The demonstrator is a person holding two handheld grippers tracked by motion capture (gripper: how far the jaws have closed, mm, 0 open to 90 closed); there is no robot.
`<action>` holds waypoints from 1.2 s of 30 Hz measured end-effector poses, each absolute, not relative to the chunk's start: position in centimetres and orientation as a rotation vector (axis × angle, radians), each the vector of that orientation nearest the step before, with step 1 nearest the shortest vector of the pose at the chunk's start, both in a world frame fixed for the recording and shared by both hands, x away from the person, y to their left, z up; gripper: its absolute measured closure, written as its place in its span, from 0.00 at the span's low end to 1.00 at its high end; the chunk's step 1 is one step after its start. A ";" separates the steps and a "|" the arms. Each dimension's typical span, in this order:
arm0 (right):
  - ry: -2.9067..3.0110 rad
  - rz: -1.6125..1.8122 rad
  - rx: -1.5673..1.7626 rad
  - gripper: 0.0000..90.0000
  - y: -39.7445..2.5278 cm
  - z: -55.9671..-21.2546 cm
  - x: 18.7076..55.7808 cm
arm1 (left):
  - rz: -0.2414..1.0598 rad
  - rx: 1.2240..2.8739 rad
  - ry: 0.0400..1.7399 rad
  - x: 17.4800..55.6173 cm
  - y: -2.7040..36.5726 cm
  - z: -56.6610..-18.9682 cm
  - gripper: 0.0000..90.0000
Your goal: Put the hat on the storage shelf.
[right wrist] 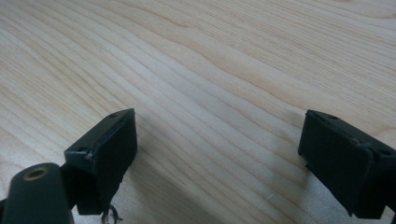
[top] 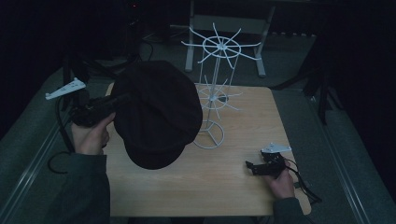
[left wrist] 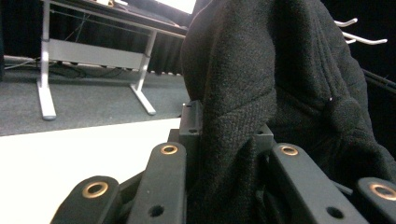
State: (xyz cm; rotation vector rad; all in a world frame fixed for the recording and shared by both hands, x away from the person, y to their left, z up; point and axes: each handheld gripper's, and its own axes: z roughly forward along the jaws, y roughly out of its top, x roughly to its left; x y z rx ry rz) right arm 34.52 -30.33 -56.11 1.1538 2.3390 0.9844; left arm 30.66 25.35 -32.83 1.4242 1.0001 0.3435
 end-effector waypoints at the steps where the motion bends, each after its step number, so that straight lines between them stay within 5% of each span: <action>1: 2.339 0.984 1.154 0.13 -30.3 -56.1 34.5 | 0.342 1.423 0.997 30.7 25.4 -32.8 0.84; 36: 2.339 0.984 1.155 0.13 -30.3 -56.1 34.5 | 0.313 1.397 0.946 31.2 24.7 -31.3 0.84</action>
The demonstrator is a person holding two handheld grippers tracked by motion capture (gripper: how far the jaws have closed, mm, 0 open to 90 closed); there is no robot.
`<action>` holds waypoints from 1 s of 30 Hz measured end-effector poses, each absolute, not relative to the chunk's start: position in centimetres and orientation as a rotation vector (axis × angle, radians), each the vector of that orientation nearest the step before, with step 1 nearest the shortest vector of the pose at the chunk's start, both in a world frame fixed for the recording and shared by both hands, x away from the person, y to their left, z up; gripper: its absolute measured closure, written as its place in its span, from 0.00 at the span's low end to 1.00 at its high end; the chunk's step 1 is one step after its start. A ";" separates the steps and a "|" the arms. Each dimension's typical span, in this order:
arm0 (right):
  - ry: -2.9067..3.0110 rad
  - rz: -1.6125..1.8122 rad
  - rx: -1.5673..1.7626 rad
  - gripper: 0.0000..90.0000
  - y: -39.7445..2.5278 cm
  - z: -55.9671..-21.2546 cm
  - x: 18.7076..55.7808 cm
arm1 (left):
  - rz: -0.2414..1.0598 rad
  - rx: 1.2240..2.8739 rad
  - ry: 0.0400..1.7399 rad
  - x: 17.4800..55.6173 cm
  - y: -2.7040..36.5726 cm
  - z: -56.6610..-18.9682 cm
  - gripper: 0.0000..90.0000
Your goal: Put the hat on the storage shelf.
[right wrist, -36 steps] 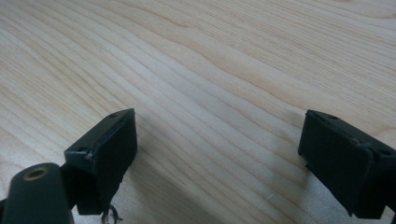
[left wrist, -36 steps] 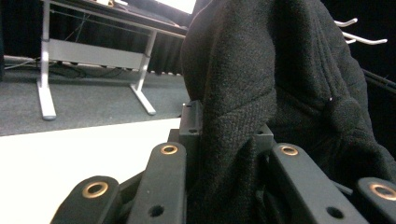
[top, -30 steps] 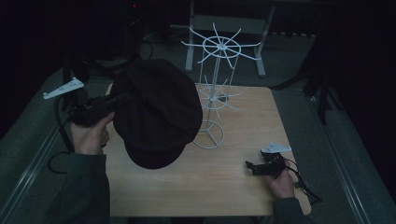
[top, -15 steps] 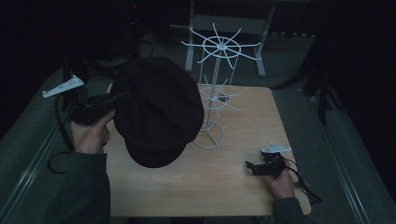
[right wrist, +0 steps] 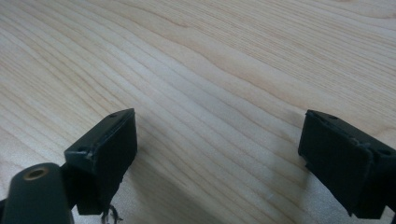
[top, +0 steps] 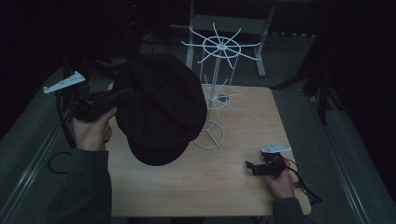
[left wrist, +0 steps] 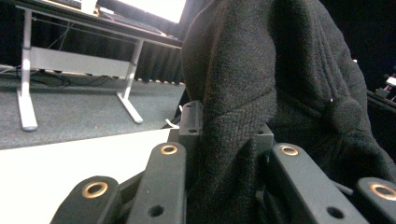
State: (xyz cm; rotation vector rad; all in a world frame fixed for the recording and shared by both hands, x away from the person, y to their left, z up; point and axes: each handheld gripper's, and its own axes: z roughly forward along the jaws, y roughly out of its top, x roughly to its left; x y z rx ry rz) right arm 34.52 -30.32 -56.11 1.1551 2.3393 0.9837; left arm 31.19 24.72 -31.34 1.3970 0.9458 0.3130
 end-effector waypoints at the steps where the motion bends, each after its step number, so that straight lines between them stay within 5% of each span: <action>1: 2.339 0.984 1.155 0.13 -30.3 -56.1 34.5 | 0.311 1.396 0.945 31.2 24.7 -31.3 0.84; 30: 2.340 0.983 1.155 0.13 -30.3 -56.1 34.5 | 0.278 1.357 0.896 31.5 24.5 -30.5 0.84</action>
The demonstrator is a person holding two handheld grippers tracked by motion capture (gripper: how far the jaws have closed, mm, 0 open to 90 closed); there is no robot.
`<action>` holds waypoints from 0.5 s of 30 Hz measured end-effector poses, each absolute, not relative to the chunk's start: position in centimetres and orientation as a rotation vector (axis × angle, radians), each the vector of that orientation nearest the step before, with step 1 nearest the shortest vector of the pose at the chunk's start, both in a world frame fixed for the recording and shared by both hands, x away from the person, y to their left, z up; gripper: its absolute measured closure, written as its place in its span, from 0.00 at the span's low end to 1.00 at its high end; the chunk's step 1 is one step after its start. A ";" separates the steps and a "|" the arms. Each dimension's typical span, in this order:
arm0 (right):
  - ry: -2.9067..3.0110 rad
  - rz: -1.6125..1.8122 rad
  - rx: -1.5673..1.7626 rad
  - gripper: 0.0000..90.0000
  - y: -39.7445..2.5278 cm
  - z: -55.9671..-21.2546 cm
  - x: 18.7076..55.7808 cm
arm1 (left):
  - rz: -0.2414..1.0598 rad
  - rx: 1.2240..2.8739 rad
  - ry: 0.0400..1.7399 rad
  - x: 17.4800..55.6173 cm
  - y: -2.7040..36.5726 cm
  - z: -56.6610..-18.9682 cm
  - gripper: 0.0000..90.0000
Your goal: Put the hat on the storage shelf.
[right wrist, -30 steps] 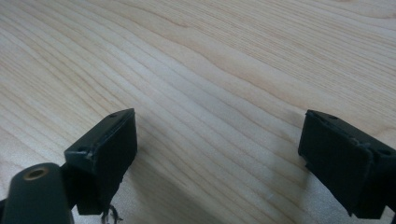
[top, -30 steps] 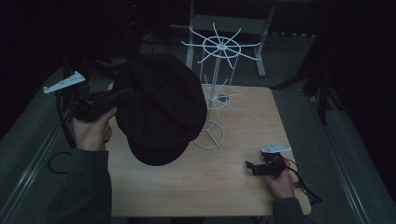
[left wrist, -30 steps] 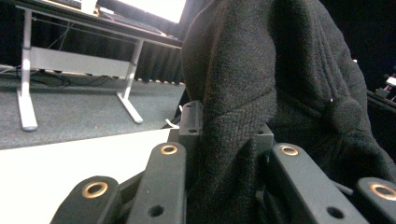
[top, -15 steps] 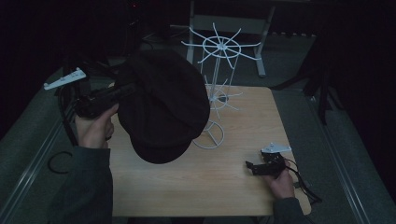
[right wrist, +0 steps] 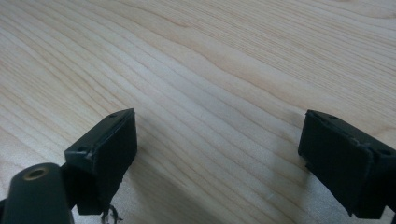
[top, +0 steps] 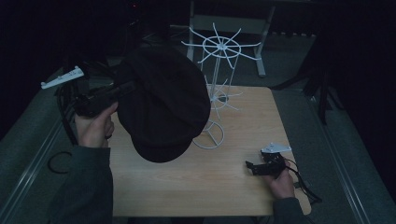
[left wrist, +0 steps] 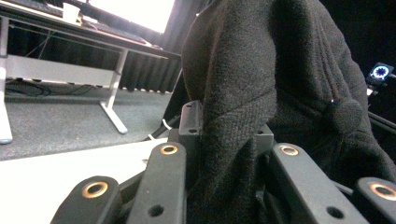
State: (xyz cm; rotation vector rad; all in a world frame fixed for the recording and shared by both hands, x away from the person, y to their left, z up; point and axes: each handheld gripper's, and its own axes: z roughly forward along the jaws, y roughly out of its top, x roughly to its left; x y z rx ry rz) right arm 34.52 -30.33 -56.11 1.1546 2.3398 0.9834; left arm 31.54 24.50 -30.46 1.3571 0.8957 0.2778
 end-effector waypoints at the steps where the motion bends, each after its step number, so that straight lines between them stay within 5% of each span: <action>1: 2.340 0.983 1.155 0.13 -30.3 -56.1 34.5 | 0.278 1.356 0.895 31.5 24.5 -30.5 0.84; 15: 2.340 0.983 1.154 0.13 -30.3 -56.1 34.5 | 0.251 1.327 0.870 31.5 24.8 -30.3 0.84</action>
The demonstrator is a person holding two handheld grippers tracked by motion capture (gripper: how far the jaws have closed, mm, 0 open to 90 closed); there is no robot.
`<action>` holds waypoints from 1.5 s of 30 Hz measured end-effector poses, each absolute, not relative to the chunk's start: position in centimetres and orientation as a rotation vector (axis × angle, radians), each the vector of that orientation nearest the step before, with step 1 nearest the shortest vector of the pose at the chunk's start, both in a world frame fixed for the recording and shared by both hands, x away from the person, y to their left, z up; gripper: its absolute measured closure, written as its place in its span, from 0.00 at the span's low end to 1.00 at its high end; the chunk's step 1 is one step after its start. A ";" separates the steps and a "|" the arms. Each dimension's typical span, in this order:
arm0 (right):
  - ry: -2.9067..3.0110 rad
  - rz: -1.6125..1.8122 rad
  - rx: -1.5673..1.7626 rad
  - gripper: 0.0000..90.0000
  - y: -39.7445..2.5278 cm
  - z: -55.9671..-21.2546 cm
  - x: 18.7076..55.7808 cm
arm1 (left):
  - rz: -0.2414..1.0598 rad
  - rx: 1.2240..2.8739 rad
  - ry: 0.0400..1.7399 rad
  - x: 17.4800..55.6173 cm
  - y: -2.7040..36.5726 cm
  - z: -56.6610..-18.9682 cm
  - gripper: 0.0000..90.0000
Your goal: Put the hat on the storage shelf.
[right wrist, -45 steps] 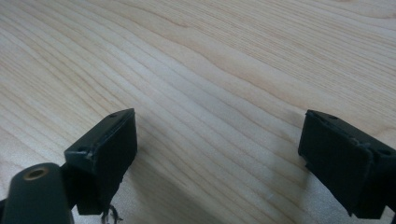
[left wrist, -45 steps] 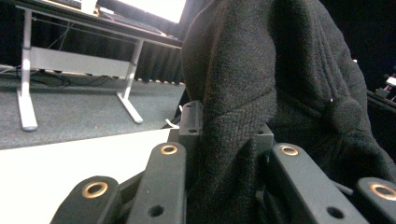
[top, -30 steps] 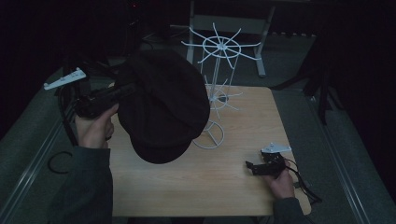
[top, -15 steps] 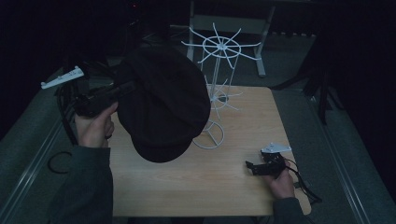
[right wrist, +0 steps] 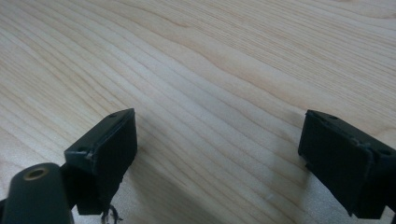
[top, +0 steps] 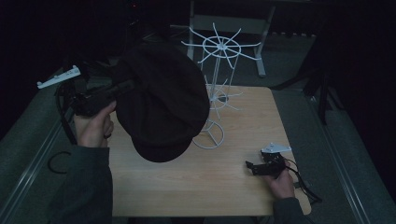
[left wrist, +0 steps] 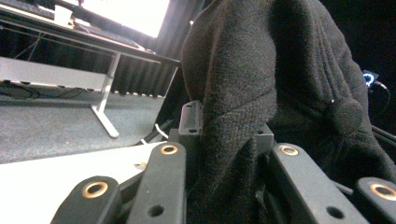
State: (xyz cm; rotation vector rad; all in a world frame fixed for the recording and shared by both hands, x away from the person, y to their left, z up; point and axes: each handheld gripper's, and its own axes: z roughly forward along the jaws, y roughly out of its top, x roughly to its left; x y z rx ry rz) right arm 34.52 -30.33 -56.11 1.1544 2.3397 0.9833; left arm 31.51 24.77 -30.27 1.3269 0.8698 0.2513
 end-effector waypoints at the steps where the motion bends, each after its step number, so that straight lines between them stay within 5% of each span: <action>1: 2.340 0.983 1.154 0.13 -30.3 -56.1 34.5 | 0.251 1.326 0.868 31.5 24.8 -30.2 0.84; 45: 2.340 0.984 1.156 0.13 -30.3 -56.1 34.5 | 0.238 1.303 0.823 33.4 22.0 -27.9 0.84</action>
